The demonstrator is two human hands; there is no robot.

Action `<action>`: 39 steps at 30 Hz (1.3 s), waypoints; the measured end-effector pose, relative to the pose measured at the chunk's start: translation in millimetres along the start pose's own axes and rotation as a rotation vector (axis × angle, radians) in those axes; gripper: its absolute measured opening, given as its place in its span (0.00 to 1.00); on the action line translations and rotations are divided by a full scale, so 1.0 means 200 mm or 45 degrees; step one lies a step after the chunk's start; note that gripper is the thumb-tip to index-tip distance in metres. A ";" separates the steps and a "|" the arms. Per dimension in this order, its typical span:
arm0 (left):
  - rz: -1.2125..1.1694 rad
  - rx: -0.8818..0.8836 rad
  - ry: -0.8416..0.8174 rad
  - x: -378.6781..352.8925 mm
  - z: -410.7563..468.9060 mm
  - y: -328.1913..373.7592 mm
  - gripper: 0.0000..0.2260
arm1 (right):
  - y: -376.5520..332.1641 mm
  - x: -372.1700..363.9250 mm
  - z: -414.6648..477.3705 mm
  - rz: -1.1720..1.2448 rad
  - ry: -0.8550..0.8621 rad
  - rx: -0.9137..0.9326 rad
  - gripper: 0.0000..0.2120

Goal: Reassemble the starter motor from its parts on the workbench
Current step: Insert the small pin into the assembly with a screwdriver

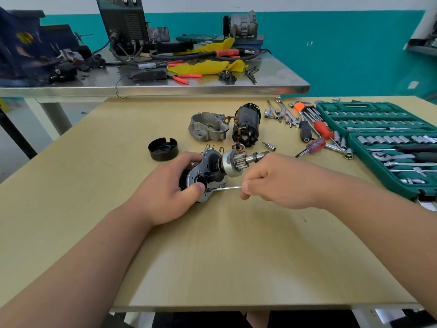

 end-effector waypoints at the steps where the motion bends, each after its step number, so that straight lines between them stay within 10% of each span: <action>1: 0.000 -0.001 -0.002 0.00 0.00 0.00 0.16 | 0.01 -0.02 0.01 0.329 -0.109 -0.135 0.13; 5: 0.009 0.014 -0.006 0.00 -0.01 0.01 0.16 | 0.04 -0.13 0.02 1.041 -0.336 -0.451 0.12; 11: -0.051 0.079 0.059 -0.02 -0.01 0.00 0.14 | 0.07 -0.09 -0.01 1.359 0.017 -0.127 0.05; 19: -0.265 0.288 0.330 -0.10 -0.02 0.04 0.09 | 0.00 0.02 -0.03 1.217 0.352 0.285 0.13; 39: -0.211 0.202 0.323 -0.09 0.00 0.05 0.10 | -0.02 -0.04 0.04 1.060 0.674 0.375 0.14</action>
Point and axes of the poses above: each hand's wrist, its own z-axis towards the middle knuckle, its own x-axis out of the back of the hand, y = z × x, the point moved 3 cm from there along z, towards the middle knuckle, and after that the axes turned 9 degrees about -x, right-handed, at the moved point
